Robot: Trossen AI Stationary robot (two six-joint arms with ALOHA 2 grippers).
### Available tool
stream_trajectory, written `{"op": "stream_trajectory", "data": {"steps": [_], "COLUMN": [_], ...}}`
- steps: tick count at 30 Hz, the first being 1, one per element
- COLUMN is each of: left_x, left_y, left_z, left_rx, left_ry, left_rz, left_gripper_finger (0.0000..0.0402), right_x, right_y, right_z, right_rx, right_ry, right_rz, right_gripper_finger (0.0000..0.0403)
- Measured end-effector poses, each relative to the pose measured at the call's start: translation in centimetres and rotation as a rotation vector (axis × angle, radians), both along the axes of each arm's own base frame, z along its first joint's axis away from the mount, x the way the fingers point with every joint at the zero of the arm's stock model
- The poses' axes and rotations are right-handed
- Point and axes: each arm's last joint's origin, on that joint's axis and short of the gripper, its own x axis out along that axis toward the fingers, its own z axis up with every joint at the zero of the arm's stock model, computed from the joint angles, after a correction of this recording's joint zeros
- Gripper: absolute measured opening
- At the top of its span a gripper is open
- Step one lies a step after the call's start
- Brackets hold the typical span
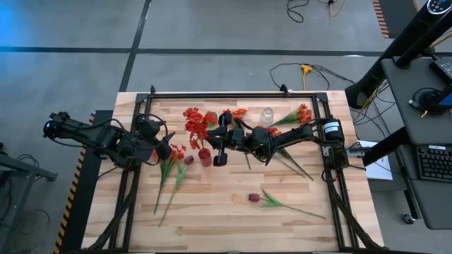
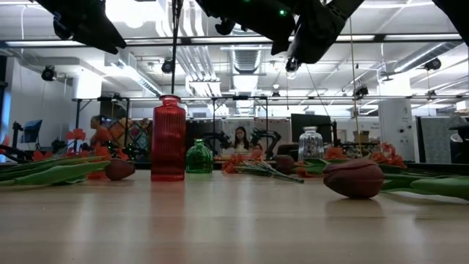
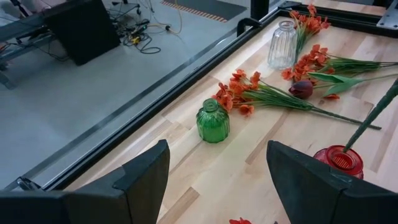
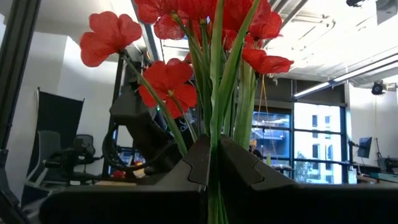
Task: Sort flowers into vase by color
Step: Put the right red flowers into the red vase
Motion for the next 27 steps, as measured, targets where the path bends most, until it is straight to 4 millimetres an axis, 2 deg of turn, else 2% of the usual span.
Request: {"op": "stream_trajectory", "data": {"steps": [13,27], "left_x": [0.0,0.0], "left_y": [0.0,0.0], "left_z": [0.0,0.0], "left_rx": [0.0,0.0], "left_ry": [0.0,0.001], "left_rz": [0.0,0.0], "left_gripper_finger": [0.0251,0.0251], "right_x": [0.8,1.0], "right_y": [0.0,-0.1], "right_z": [-2.1,-2.5], "right_rx": [0.011,0.033], "right_ry": [-0.007,0.034], "right_rz": [0.008,0.015], "right_gripper_finger": [0.0013,0.0013]}}
